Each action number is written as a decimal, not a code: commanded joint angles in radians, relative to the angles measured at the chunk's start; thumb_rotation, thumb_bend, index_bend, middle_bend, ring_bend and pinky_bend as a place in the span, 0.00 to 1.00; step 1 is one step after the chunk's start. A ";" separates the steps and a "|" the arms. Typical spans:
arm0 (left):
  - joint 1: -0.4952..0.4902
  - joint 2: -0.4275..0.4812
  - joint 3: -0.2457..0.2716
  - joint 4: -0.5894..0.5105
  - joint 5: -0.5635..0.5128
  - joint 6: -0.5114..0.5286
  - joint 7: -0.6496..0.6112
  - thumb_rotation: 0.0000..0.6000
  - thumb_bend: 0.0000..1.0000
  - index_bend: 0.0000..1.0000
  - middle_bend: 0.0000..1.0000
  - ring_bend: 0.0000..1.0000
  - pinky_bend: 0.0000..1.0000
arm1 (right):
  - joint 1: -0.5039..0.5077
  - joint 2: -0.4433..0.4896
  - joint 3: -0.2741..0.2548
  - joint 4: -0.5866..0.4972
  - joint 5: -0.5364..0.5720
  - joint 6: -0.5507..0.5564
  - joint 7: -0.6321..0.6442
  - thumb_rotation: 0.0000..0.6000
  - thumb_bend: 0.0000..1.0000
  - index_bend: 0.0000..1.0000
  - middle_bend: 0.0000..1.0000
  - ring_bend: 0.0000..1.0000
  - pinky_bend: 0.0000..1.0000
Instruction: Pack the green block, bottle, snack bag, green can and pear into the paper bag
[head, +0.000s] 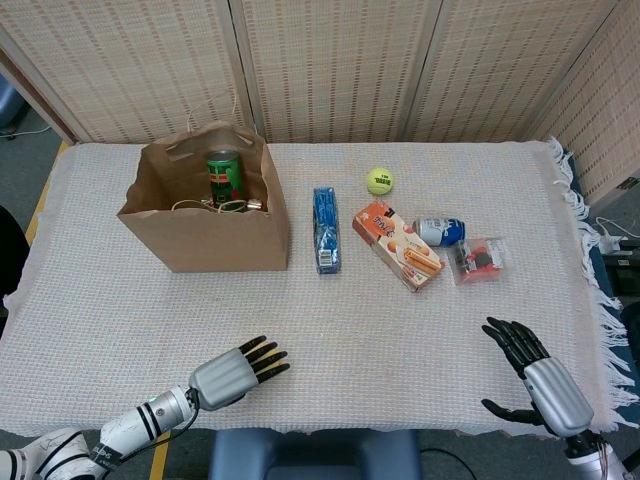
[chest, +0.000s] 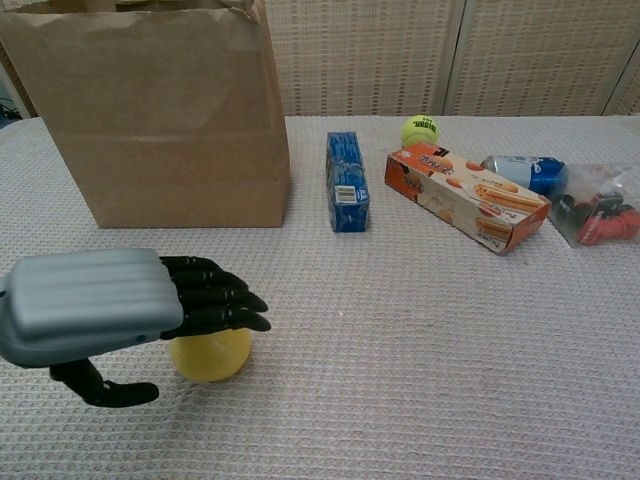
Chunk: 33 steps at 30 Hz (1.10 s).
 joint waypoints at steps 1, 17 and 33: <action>-0.011 -0.009 -0.007 -0.002 -0.028 -0.019 0.029 1.00 0.33 0.00 0.00 0.00 0.08 | -0.002 -0.008 0.000 0.012 -0.010 0.003 0.012 1.00 0.06 0.00 0.00 0.00 0.00; -0.048 -0.059 -0.031 0.024 -0.200 -0.076 0.102 1.00 0.40 0.11 0.07 0.07 0.27 | 0.006 0.007 -0.009 -0.005 0.003 -0.025 0.000 1.00 0.06 0.00 0.00 0.00 0.00; -0.031 -0.067 0.002 0.072 -0.144 0.056 0.063 1.00 0.65 0.66 0.64 0.61 0.80 | 0.005 0.014 -0.012 -0.014 0.013 -0.032 -0.011 1.00 0.06 0.00 0.00 0.00 0.00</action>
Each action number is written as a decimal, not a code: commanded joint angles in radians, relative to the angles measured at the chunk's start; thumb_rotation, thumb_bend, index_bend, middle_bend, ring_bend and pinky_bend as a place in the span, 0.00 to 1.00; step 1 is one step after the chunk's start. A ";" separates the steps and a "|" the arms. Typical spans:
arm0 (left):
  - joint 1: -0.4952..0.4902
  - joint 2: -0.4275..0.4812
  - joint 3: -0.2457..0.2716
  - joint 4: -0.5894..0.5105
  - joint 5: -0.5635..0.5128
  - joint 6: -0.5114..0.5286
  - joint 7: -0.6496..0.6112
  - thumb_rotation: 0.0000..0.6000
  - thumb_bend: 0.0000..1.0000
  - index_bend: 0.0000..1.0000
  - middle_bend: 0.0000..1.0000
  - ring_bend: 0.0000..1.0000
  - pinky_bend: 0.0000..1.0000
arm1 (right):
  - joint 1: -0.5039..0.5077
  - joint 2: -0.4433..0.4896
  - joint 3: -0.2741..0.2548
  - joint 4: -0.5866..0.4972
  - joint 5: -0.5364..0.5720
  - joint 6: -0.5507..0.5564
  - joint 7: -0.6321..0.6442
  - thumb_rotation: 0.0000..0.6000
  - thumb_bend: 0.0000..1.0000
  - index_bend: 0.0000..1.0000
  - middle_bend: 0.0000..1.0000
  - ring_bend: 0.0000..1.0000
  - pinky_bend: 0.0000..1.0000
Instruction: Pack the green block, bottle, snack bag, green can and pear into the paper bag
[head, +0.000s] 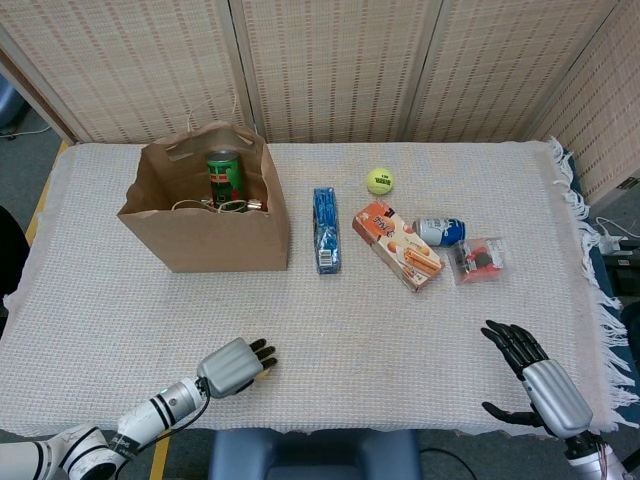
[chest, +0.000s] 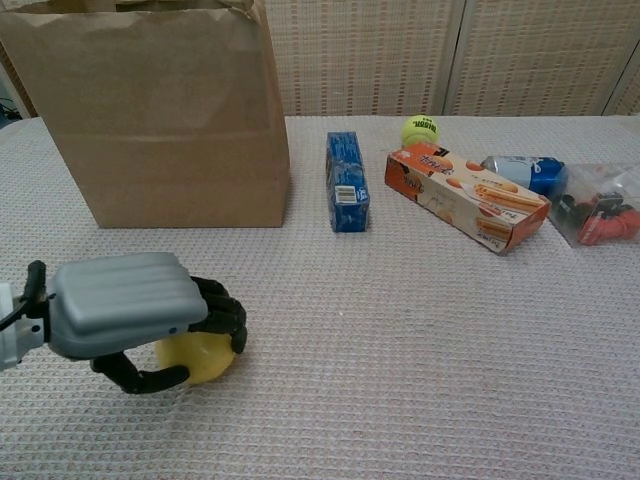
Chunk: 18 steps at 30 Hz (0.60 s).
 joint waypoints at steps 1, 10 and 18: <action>0.001 0.050 -0.014 -0.021 0.015 0.041 -0.007 1.00 0.65 0.66 0.64 0.61 0.80 | -0.001 0.000 0.000 0.000 0.001 0.001 0.001 1.00 0.06 0.00 0.00 0.00 0.00; 0.062 0.303 -0.099 -0.076 -0.039 0.230 -0.071 1.00 0.65 0.66 0.65 0.62 0.79 | -0.002 0.002 -0.001 0.001 -0.001 0.004 0.002 1.00 0.06 0.00 0.00 0.00 0.00; 0.179 0.352 -0.281 -0.044 -0.331 0.448 -0.351 1.00 0.65 0.66 0.65 0.62 0.78 | -0.003 0.000 -0.002 0.001 0.000 0.000 -0.007 1.00 0.06 0.00 0.00 0.00 0.00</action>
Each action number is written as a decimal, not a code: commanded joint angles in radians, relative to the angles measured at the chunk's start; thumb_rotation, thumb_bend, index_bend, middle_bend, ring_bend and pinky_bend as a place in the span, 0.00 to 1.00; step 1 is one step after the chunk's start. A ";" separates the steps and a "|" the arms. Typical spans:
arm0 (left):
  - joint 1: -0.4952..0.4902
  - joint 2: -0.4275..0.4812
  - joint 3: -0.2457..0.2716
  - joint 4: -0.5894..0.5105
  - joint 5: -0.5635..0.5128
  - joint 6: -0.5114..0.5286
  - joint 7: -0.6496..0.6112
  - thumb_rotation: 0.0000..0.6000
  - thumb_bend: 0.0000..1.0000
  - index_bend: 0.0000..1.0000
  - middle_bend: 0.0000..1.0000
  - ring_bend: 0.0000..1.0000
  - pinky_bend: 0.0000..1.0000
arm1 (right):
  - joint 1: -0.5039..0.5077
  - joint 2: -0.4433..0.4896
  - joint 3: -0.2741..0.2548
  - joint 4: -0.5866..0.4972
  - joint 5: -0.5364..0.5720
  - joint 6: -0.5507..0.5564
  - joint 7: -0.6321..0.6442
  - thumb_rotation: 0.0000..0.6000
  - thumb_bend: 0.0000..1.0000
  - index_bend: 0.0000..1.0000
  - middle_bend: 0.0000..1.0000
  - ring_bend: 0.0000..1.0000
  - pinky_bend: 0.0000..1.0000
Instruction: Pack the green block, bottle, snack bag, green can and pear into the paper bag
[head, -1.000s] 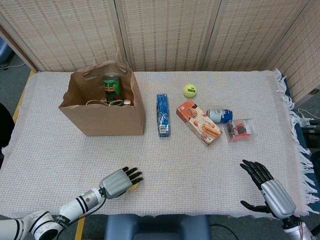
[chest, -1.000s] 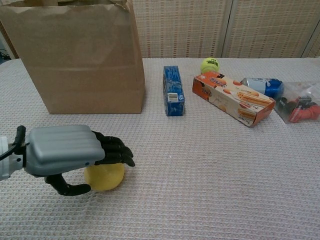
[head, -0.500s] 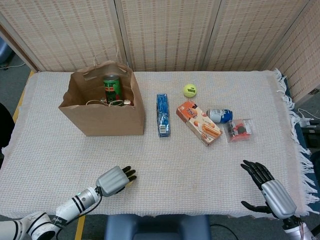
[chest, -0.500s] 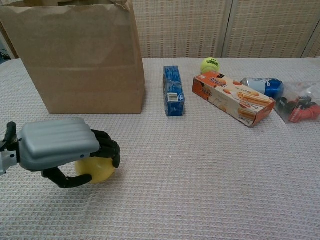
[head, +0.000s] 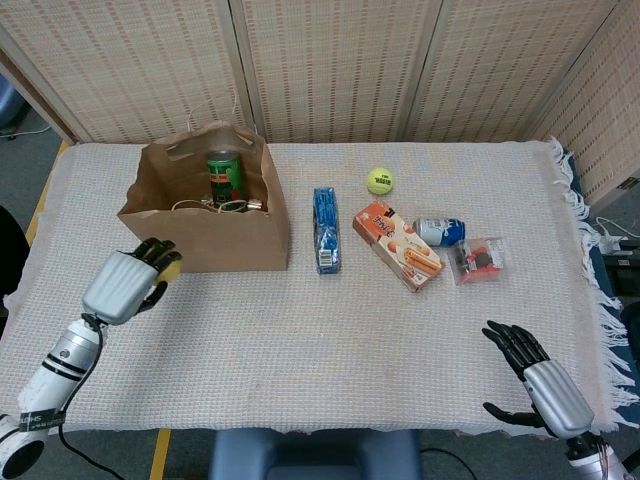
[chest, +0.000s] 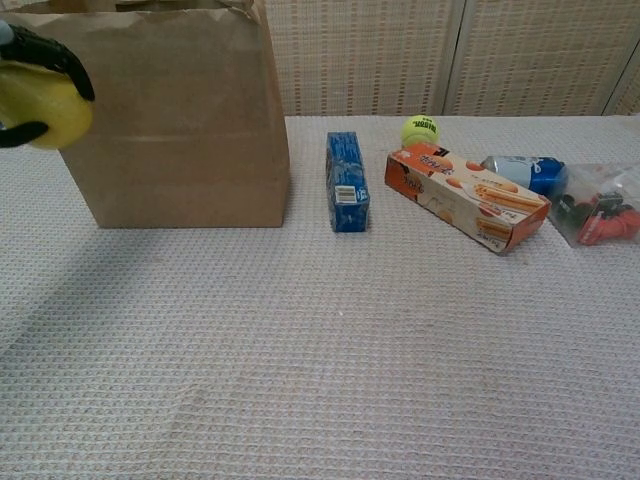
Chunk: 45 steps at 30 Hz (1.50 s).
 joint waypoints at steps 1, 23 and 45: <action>0.078 0.002 -0.155 -0.017 -0.230 0.111 -0.234 1.00 0.65 0.66 0.65 0.62 0.78 | 0.000 -0.002 0.000 0.000 -0.001 0.000 -0.004 1.00 0.06 0.00 0.00 0.00 0.00; -0.221 -0.246 -0.383 -0.033 -0.569 0.066 -0.083 1.00 0.66 0.66 0.65 0.62 0.76 | 0.001 0.004 0.001 -0.001 0.008 -0.004 0.006 1.00 0.06 0.00 0.00 0.00 0.00; -0.282 -0.241 -0.332 -0.065 -0.663 -0.055 0.002 1.00 0.37 0.00 0.00 0.00 0.18 | 0.002 0.008 0.008 -0.005 0.031 -0.018 0.004 1.00 0.06 0.00 0.00 0.00 0.00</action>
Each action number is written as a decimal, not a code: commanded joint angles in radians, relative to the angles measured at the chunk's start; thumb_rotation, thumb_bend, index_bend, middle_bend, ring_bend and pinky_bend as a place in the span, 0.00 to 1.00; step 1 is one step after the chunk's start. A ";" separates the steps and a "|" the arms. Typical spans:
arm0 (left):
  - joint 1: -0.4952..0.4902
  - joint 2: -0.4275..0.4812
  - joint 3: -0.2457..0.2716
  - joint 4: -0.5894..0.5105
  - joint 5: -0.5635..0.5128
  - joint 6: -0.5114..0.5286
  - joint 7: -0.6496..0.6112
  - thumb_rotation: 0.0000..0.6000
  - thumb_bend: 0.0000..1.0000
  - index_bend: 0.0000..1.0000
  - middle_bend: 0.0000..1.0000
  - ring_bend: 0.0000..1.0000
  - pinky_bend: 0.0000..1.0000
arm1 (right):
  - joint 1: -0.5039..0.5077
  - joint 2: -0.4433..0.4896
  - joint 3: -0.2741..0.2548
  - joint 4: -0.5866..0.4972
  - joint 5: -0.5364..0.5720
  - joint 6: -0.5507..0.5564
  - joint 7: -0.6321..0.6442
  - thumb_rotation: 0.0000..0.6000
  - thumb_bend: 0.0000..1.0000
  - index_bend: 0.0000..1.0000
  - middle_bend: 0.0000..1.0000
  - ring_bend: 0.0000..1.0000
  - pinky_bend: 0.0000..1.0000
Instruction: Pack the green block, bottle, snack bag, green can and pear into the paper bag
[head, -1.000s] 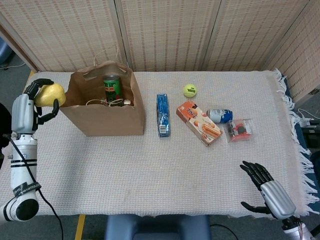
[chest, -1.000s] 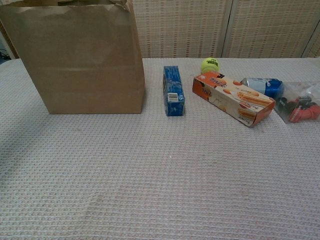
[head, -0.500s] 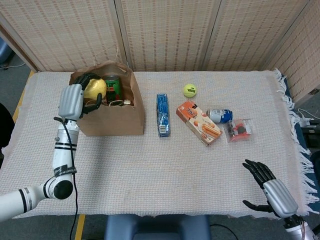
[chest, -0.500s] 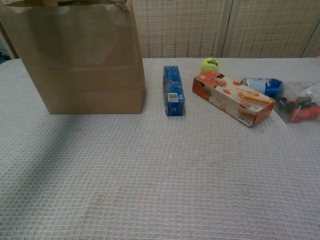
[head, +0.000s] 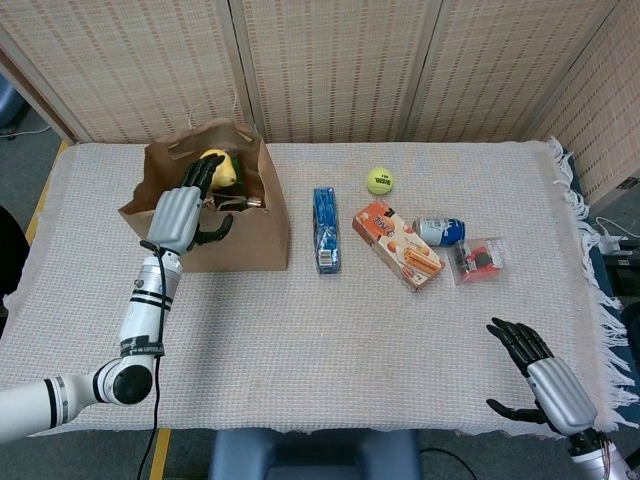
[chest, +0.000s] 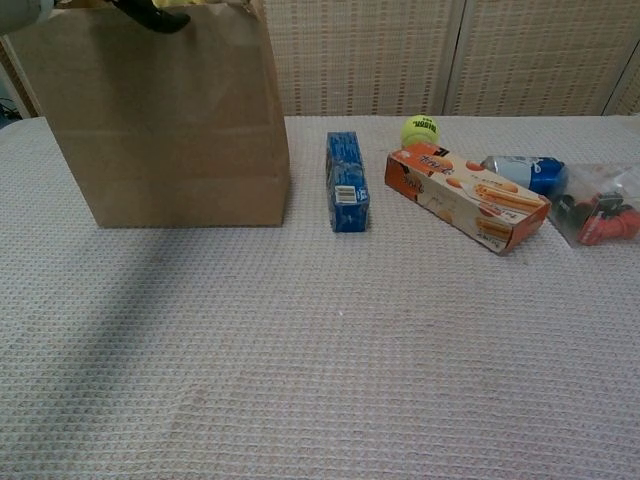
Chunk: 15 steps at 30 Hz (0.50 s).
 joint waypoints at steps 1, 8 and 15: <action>0.031 0.033 0.001 -0.051 0.021 0.021 -0.036 1.00 0.37 0.00 0.00 0.00 0.18 | -0.002 -0.002 0.000 0.001 0.000 0.001 -0.006 1.00 0.06 0.00 0.00 0.00 0.00; 0.171 0.144 0.047 -0.232 0.104 0.129 -0.102 1.00 0.38 0.00 0.00 0.00 0.18 | -0.008 -0.008 0.002 0.008 -0.002 0.009 -0.022 1.00 0.06 0.00 0.00 0.00 0.00; 0.413 0.276 0.242 -0.319 0.421 0.313 -0.169 1.00 0.39 0.00 0.00 0.00 0.17 | -0.012 -0.014 0.005 0.017 -0.001 0.012 -0.044 1.00 0.06 0.00 0.00 0.00 0.00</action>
